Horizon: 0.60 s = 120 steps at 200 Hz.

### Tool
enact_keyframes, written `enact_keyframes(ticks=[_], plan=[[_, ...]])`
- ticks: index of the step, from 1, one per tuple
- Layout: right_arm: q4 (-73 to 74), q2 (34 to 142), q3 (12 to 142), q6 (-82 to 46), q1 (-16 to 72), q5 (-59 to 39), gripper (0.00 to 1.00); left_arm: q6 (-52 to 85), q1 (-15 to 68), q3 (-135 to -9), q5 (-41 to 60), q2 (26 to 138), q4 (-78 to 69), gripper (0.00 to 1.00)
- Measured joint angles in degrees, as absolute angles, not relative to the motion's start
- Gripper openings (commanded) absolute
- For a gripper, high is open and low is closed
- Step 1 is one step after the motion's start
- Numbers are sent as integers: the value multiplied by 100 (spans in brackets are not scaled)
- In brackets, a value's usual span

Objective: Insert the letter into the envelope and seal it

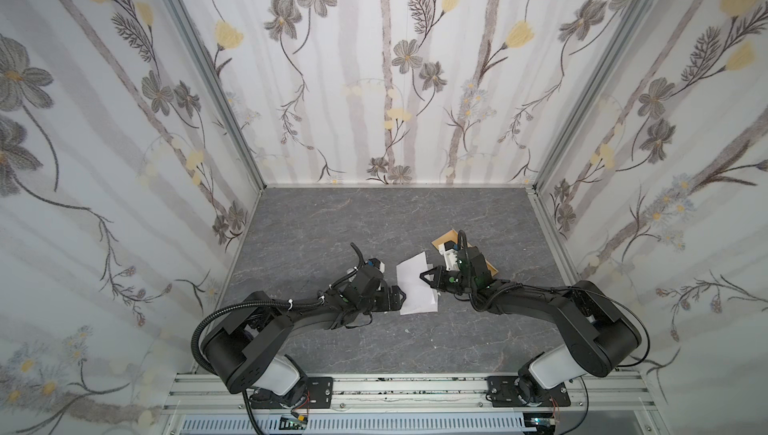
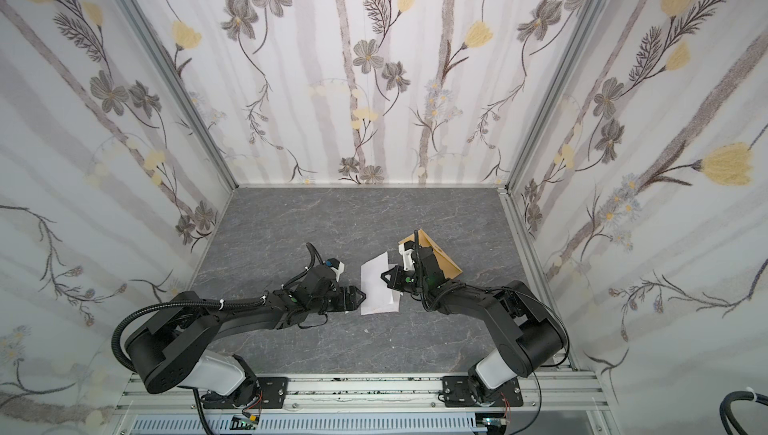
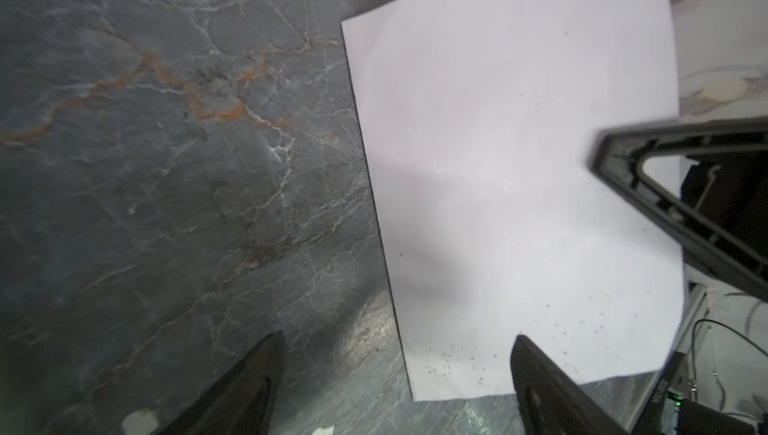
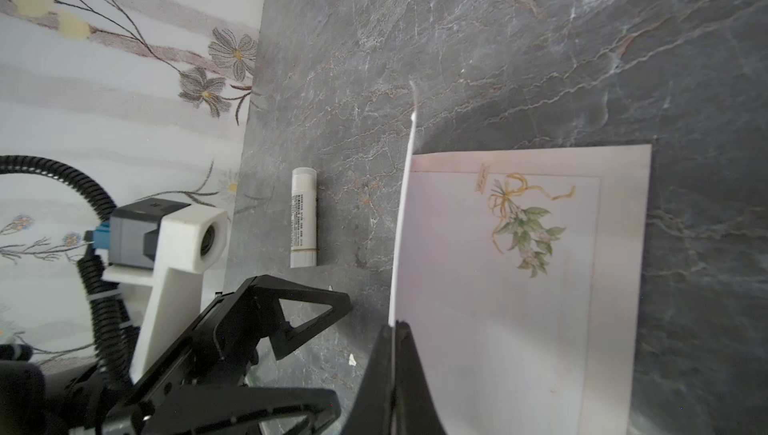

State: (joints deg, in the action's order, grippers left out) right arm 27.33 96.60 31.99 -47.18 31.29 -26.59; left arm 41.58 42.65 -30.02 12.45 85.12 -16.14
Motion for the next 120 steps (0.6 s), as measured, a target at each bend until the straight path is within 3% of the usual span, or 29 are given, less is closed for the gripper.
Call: enact_keyframes(ticks=[120], plan=[[4394,9428,2655,-5964,2692,-3568,0,5033,3935,-2661,2639,9179,-3975,83]])
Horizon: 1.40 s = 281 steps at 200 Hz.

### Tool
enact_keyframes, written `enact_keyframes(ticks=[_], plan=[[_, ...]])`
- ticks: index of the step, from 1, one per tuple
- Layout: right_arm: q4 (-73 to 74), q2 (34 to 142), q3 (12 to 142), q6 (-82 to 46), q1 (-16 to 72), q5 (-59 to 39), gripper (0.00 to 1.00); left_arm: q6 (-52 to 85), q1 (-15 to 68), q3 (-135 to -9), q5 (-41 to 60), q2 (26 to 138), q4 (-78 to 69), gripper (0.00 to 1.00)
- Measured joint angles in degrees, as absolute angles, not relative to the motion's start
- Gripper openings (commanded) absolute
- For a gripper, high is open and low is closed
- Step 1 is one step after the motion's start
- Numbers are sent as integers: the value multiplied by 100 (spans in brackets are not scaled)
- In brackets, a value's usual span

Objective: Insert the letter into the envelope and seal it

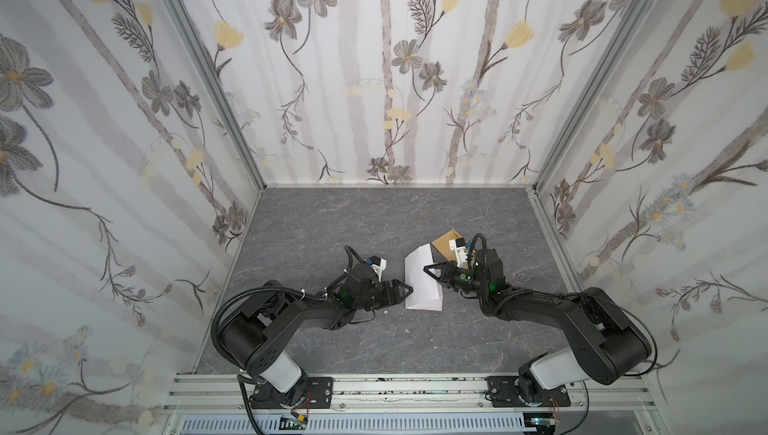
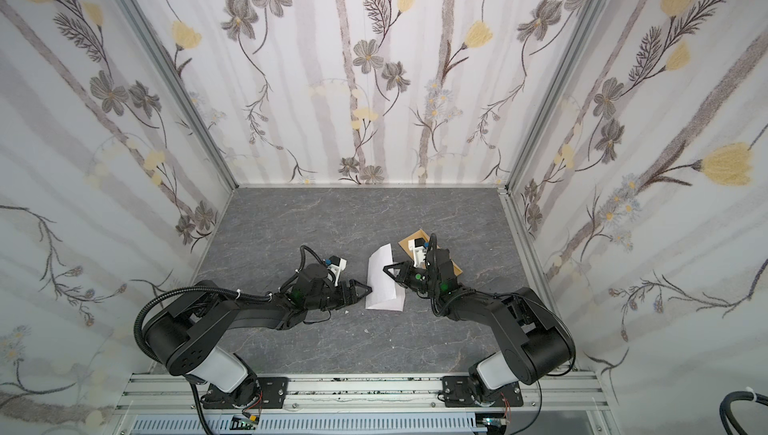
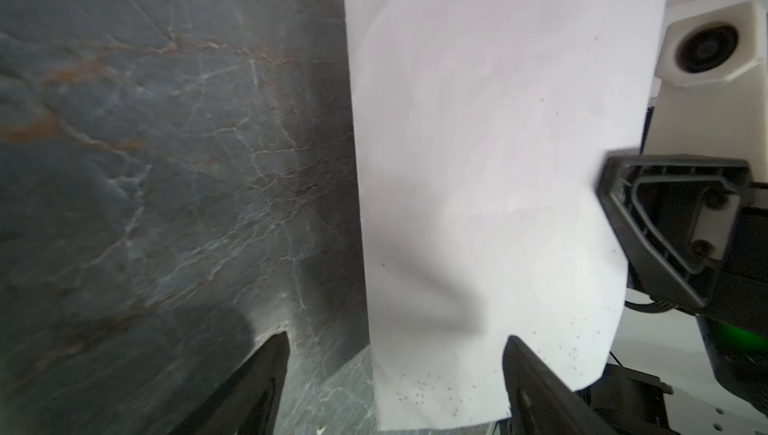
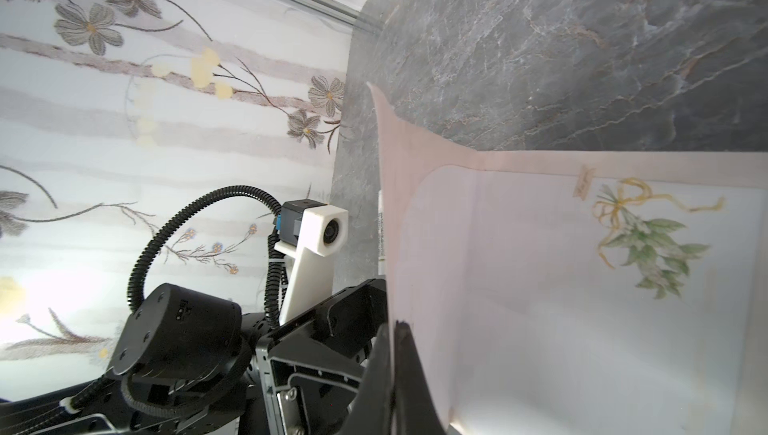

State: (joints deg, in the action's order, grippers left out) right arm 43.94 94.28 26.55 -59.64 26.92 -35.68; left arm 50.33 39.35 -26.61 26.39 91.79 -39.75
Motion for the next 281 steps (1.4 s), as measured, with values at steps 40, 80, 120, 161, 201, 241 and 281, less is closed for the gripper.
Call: enact_keyframes(ticks=[40,80,120,161,201,241,281], plan=[[4637,9397,2622,-6106,2687,-3607,0,5275,3931,-2661,2897,9459,-4630,82],[4665,9308,2539,-6184,2687,-3607,0,5537,3922,-2661,3118,9721,-5249,82],[4696,9308,2462,-6222,2689,-3605,0,5763,3920,-2663,3321,9863,-5767,78],[4694,9312,2447,-6215,2687,-3555,0,5850,3918,-2665,3369,9852,-5981,73],[4580,9275,2449,-6088,2681,-3514,0,5870,3916,-2646,3389,9821,-6027,72],[3962,8882,2602,-5697,2650,-3293,0,5872,3918,-2622,3385,9843,-6053,71],[3146,8737,2716,-5177,2650,-2904,0,5874,3916,-2613,3363,9929,-6062,70]])
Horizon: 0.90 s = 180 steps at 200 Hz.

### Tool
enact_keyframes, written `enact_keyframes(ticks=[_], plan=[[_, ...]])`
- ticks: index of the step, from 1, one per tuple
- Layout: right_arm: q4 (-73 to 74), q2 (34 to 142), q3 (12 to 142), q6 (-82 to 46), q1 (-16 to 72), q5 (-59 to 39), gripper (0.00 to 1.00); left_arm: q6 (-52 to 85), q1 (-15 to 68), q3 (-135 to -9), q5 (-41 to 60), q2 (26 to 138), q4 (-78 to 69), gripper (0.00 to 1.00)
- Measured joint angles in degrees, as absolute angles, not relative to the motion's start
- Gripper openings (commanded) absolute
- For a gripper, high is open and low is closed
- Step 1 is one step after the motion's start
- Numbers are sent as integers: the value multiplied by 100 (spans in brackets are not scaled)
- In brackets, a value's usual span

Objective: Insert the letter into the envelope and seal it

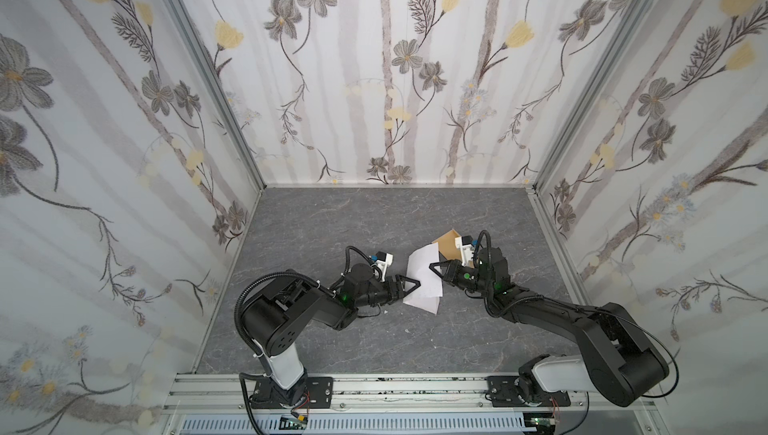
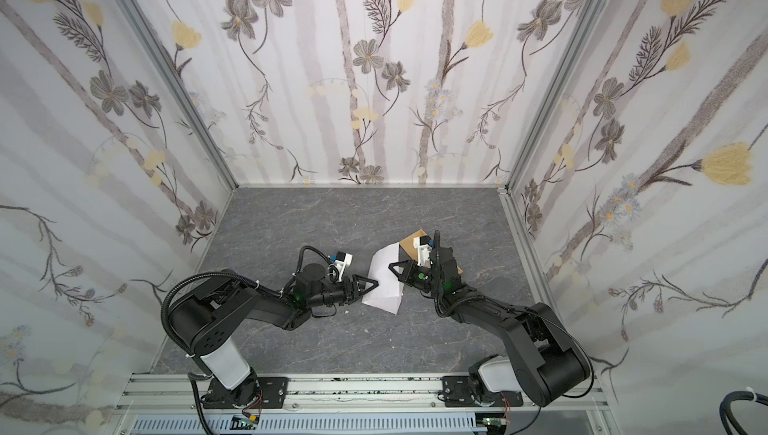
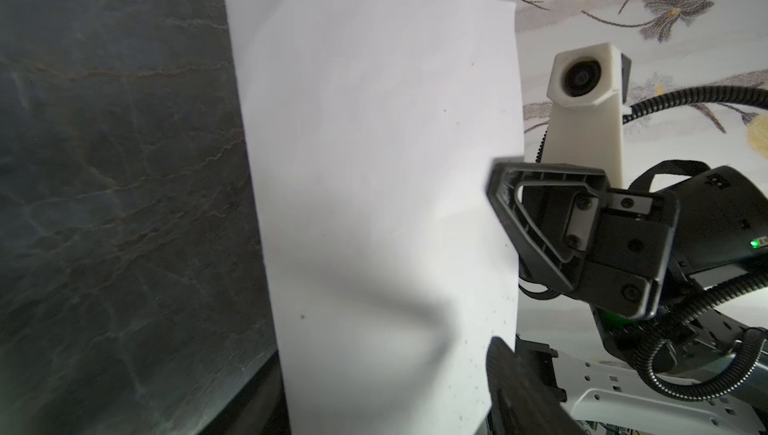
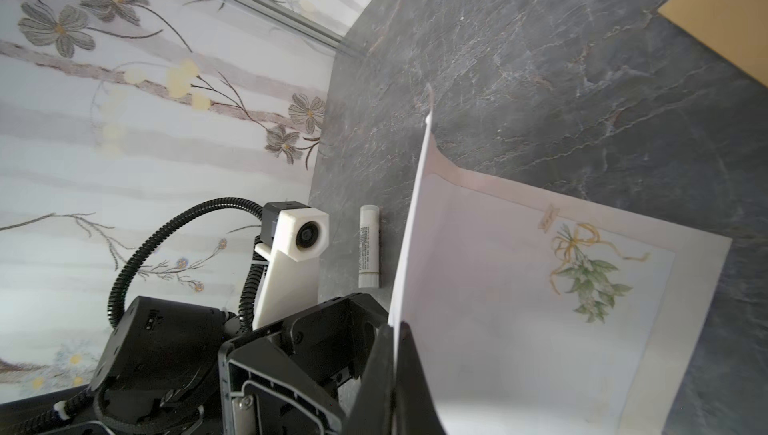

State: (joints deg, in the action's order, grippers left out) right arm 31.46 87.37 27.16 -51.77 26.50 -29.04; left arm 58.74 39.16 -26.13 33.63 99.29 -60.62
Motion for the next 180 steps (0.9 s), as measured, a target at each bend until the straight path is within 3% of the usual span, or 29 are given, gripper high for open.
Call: enact_keyframes(ticks=[66,180], plan=[[2961,8995,2661,-4984,2650,-2727,0,5889,3916,-2635,3367,9979,-6062,60],[2659,8794,2589,-4742,2705,-2615,0,5889,3889,-2626,3358,10099,-6064,53]])
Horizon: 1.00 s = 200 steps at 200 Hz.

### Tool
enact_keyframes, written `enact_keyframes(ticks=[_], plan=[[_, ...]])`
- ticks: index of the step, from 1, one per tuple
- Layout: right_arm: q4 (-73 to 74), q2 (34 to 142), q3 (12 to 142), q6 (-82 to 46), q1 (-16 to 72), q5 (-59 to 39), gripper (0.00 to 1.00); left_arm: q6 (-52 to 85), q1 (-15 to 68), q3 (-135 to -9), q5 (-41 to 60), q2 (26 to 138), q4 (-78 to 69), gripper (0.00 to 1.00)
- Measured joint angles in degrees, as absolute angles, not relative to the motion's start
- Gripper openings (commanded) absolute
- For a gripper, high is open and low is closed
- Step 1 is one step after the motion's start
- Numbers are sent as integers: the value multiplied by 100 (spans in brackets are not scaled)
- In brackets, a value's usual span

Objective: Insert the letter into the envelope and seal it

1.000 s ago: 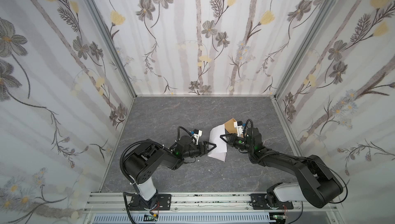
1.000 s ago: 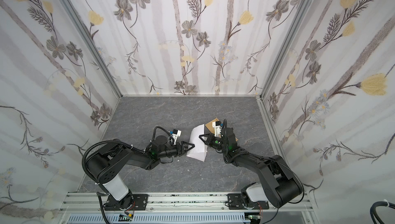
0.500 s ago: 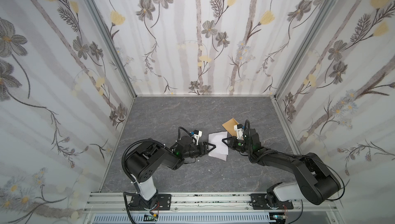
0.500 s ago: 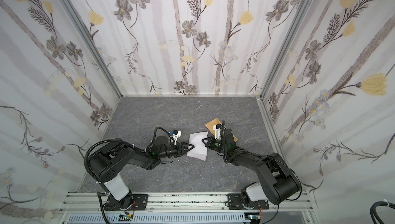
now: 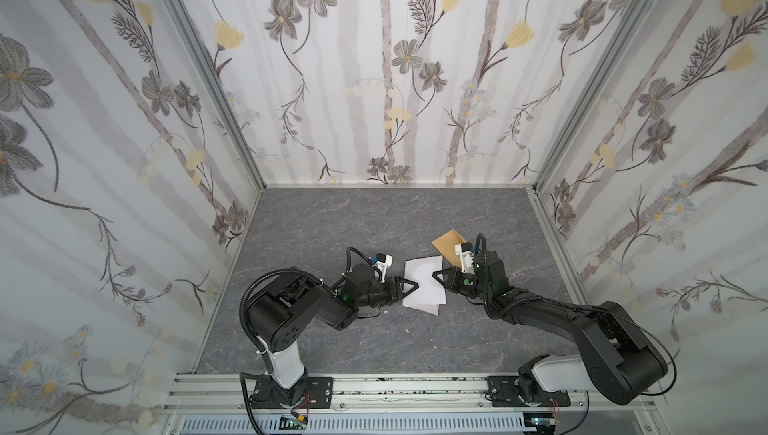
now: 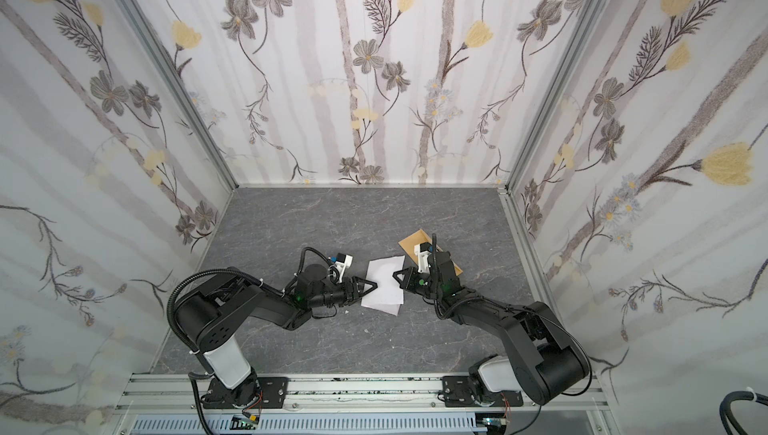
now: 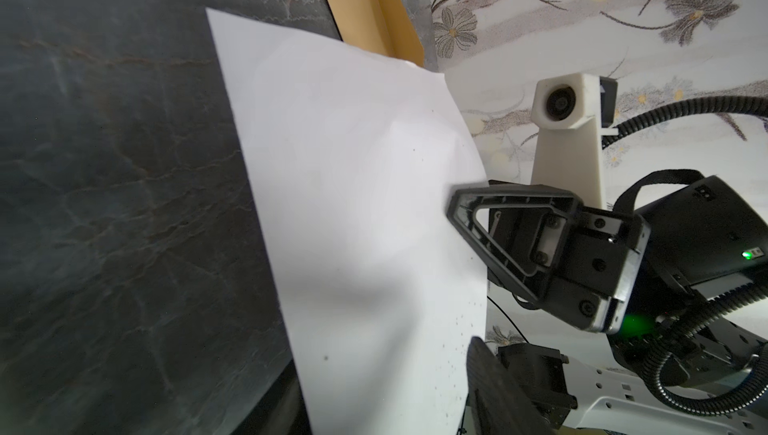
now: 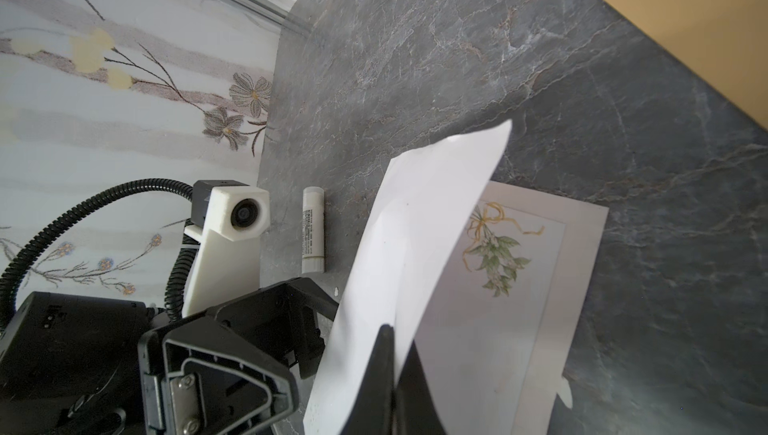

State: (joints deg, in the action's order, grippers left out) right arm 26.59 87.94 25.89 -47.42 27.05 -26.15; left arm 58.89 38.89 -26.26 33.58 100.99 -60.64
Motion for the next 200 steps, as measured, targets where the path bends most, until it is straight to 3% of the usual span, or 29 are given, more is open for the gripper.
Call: enact_keyframes(ticks=[50,137,200], plan=[[2574,8873,2554,-4683,2803,-2488,0,5889,3879,-2624,3371,10149,-6062,39],[2541,8895,2672,-4536,2919,-2252,0,5887,3861,-2757,3677,10335,-6060,46],[2416,8803,2742,-4447,2923,-2102,0,5867,3793,-2821,3907,10344,-6060,18]])
